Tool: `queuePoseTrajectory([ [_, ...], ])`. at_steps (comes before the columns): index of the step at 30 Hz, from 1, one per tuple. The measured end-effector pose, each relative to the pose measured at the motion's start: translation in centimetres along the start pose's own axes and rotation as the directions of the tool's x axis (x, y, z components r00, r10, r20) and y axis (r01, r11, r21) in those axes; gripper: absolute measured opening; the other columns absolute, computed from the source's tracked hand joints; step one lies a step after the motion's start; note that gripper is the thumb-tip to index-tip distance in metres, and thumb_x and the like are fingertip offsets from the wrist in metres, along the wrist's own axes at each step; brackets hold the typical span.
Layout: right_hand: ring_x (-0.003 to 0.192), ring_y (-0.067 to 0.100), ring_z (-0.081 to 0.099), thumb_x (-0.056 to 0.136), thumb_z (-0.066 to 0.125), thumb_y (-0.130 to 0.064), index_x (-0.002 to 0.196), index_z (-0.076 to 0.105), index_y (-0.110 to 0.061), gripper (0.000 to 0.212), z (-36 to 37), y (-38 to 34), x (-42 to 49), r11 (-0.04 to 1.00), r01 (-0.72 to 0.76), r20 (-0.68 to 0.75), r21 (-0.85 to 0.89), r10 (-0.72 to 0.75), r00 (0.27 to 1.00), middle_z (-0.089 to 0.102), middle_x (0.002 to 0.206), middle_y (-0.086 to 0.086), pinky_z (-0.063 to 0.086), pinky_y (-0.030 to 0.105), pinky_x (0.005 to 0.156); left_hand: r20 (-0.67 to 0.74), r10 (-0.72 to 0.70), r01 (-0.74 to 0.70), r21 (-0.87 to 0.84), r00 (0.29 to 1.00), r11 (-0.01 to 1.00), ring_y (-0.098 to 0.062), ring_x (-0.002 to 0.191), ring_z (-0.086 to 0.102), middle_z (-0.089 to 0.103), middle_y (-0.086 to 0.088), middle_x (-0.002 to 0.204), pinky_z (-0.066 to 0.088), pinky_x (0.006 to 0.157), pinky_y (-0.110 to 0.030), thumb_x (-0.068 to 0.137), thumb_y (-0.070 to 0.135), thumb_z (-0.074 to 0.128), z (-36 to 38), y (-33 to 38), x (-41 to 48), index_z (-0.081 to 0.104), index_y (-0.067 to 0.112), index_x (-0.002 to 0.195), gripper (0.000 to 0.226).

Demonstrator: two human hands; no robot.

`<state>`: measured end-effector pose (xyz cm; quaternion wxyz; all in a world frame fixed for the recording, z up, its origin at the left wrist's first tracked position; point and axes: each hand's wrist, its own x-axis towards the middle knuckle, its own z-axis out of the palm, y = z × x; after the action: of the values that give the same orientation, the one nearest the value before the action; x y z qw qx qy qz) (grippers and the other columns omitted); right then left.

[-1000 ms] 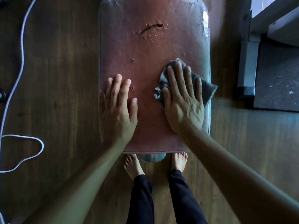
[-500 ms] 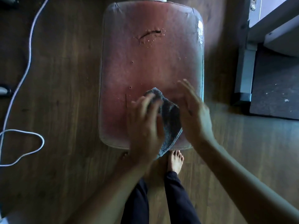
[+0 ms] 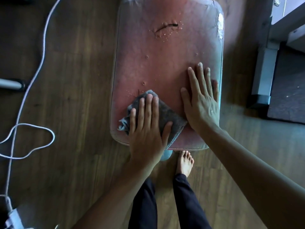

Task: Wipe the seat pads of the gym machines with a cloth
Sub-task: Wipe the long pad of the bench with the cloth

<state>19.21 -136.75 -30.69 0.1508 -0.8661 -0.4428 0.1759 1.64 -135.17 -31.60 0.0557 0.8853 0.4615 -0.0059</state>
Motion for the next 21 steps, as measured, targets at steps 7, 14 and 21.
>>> queuePoseTrajectory([
  [7,0.153,0.015,-0.001,0.106,0.028,-0.041,0.158,0.016,-0.027,0.055,0.9,0.0,0.0,0.998,-0.01,-0.061,-0.067,0.006,0.998,0.006,0.167,-0.004,0.002,0.04,0.125,-0.018,-0.159,0.16,0.045,0.987,0.986,-0.022,0.152,0.012,0.013,-0.009,0.164,0.014,0.123,-0.045,0.105,0.053,0.022,-0.6,-1.6,4.8,0.013,0.008,0.157,0.069],
  [14,0.153,0.014,-0.002,0.106,0.028,-0.04,0.158,0.015,-0.027,0.055,0.8,-0.3,-0.1,0.997,-0.026,-0.055,-0.079,0.021,0.998,0.004,0.167,-0.004,0.003,0.041,0.124,0.055,-0.069,0.07,-0.009,0.996,0.998,-0.022,0.152,0.012,0.016,-0.01,0.164,0.016,0.122,-0.049,0.103,0.052,0.024,-0.7,-0.9,-2.4,0.018,0.007,0.156,0.07],
  [21,0.153,0.015,0.0,0.106,0.031,-0.039,0.158,0.018,-0.026,0.055,1.2,-0.3,0.0,0.996,-0.024,-0.072,-0.086,0.018,0.997,0.007,0.167,-0.003,0.004,0.041,0.124,-0.023,-0.162,0.163,0.049,0.986,0.985,-0.024,0.152,0.012,0.013,-0.01,0.164,0.016,0.122,-0.047,0.105,0.052,0.021,-0.2,-1.4,4.2,0.013,0.008,0.157,0.069],
])
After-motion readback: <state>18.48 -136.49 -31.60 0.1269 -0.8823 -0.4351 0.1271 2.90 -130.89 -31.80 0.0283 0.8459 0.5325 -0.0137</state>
